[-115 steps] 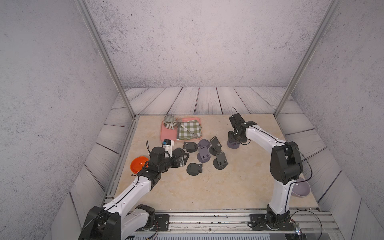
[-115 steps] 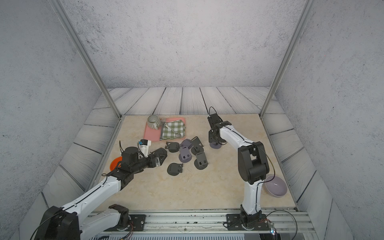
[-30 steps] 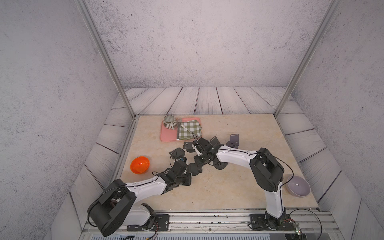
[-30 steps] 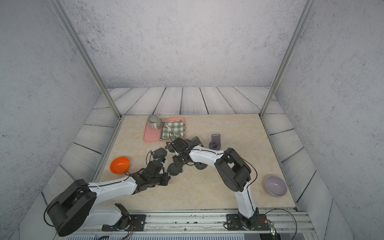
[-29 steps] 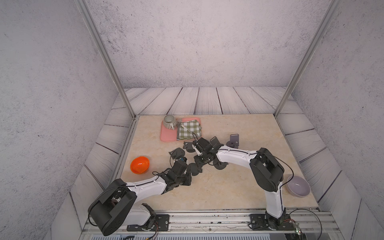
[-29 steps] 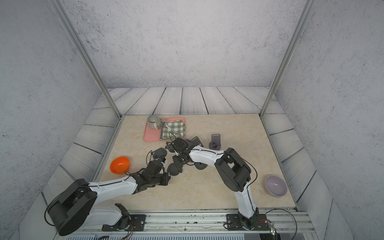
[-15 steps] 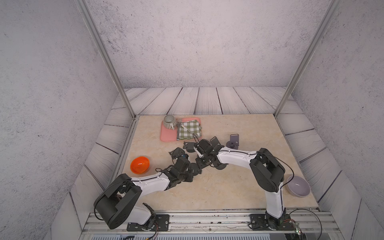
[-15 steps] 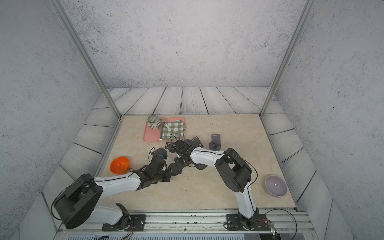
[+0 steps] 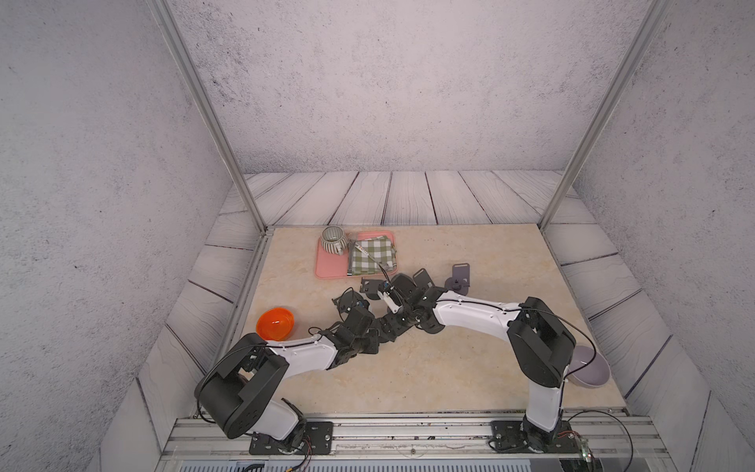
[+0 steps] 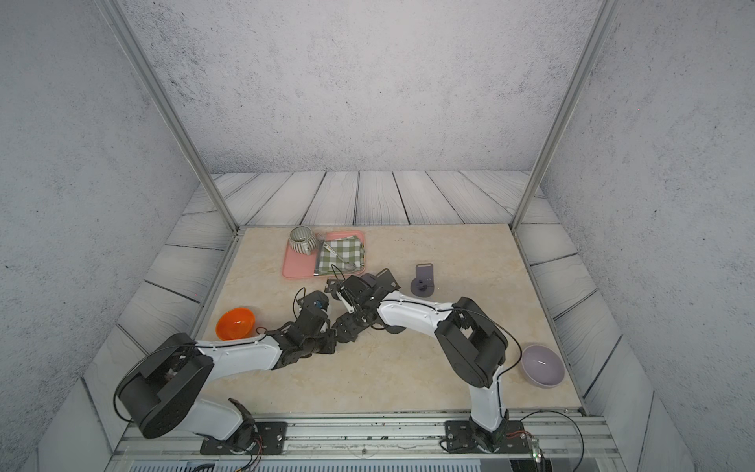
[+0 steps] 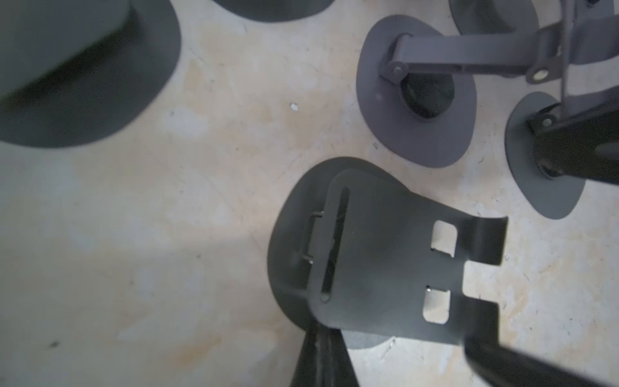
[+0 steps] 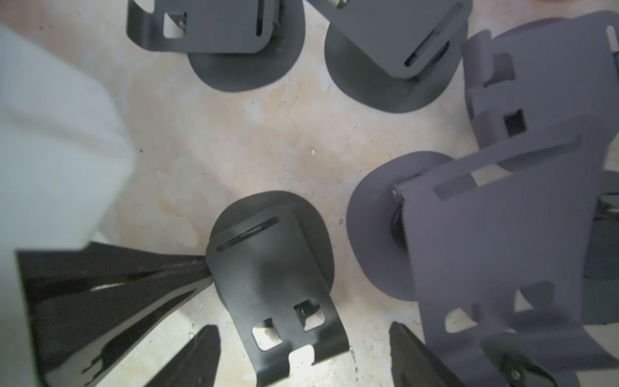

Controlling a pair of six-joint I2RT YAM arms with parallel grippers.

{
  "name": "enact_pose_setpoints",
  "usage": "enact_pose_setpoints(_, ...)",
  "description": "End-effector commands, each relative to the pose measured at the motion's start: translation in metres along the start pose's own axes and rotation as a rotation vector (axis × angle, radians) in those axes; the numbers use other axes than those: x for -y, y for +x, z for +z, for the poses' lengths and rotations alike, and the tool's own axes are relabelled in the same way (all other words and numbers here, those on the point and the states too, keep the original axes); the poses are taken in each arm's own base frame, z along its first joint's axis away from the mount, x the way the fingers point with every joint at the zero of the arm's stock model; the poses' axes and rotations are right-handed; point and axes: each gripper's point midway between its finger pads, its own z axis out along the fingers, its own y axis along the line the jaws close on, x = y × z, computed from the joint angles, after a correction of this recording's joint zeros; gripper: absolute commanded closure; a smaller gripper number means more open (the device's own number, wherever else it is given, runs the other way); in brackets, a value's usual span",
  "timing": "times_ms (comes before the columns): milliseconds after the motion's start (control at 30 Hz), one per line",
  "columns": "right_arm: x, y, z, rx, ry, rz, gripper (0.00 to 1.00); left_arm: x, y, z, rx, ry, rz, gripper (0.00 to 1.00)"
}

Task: Open the phone stand
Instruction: Adjust the phone stand at the center of the board, then pick up the phone stand at the center of the board.

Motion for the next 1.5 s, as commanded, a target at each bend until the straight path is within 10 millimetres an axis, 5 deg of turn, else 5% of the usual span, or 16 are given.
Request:
enact_pose_setpoints(0,0.000,0.015,0.003,-0.059,0.003,-0.036,0.15,-0.003,-0.006,0.004,0.007,-0.012,0.001,1.00)
enact_pose_setpoints(367,0.001,0.027,0.017,-0.113,0.002,-0.051,0.17,-0.008,-0.008,0.005,0.007,-0.010,-0.015,1.00)
enact_pose_setpoints(567,-0.005,0.028,0.024,-0.134,-0.028,-0.050,0.20,-0.014,-0.010,-0.015,0.039,-0.032,-0.009,0.98)
enact_pose_setpoints(667,-0.006,0.027,0.027,-0.140,-0.035,-0.051,0.20,-0.016,-0.015,-0.031,0.062,-0.046,-0.004,0.63)
enact_pose_setpoints(767,-0.008,0.026,0.029,-0.148,-0.044,-0.052,0.20,-0.020,-0.020,-0.047,0.096,-0.068,-0.008,0.19)
enact_pose_setpoints(833,-0.010,0.026,0.032,-0.157,-0.053,-0.053,0.20,-0.023,-0.024,-0.057,0.120,-0.085,-0.009,0.01)
enact_pose_setpoints(1133,-0.011,0.030,0.036,-0.181,-0.057,-0.045,0.20,-0.030,-0.030,-0.081,0.209,-0.097,-0.017,0.02)
enact_pose_setpoints(1467,-0.014,0.022,0.023,-0.151,-0.046,-0.048,0.13,-0.032,-0.029,-0.077,0.199,-0.094,-0.020,0.02)
